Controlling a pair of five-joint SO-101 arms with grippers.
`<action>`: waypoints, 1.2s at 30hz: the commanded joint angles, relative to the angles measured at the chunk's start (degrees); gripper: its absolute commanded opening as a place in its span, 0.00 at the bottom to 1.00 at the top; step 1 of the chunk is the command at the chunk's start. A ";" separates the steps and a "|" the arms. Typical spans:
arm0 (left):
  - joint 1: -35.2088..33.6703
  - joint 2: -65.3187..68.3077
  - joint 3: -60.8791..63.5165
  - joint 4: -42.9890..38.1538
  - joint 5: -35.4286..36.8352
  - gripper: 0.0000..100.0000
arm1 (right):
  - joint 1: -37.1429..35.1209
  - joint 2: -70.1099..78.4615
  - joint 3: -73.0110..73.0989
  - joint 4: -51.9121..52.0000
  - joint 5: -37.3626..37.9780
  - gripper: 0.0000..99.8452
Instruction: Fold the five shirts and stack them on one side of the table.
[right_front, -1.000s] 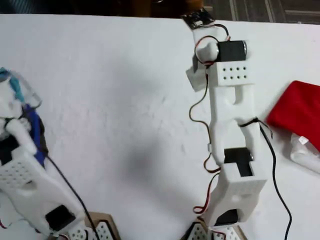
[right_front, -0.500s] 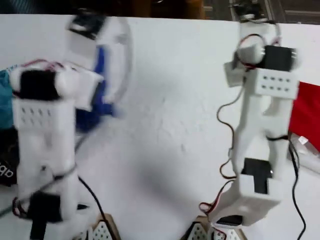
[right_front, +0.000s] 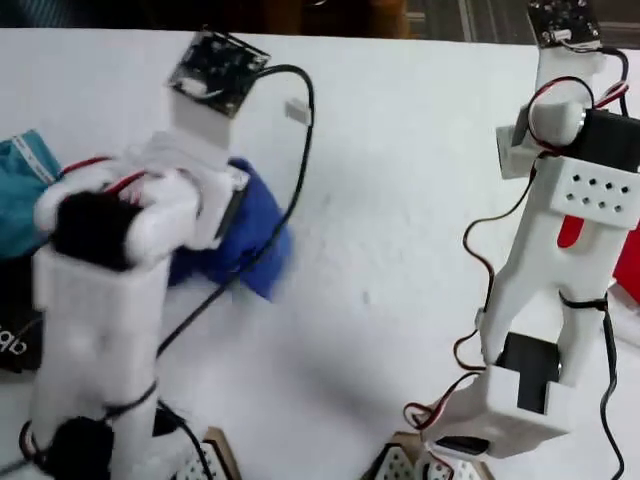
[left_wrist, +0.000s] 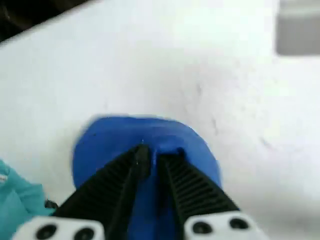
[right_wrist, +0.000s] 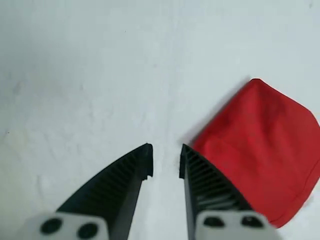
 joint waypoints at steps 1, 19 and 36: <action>-0.79 5.71 5.14 -1.58 0.44 0.16 | 0.31 -2.77 -0.18 1.10 0.97 0.09; -32.97 17.58 -2.42 6.59 -5.27 0.20 | -20.62 -2.24 18.11 -5.41 1.14 0.09; -67.60 17.76 26.51 -1.76 -22.95 0.20 | -53.41 3.12 39.65 -29.49 1.23 0.09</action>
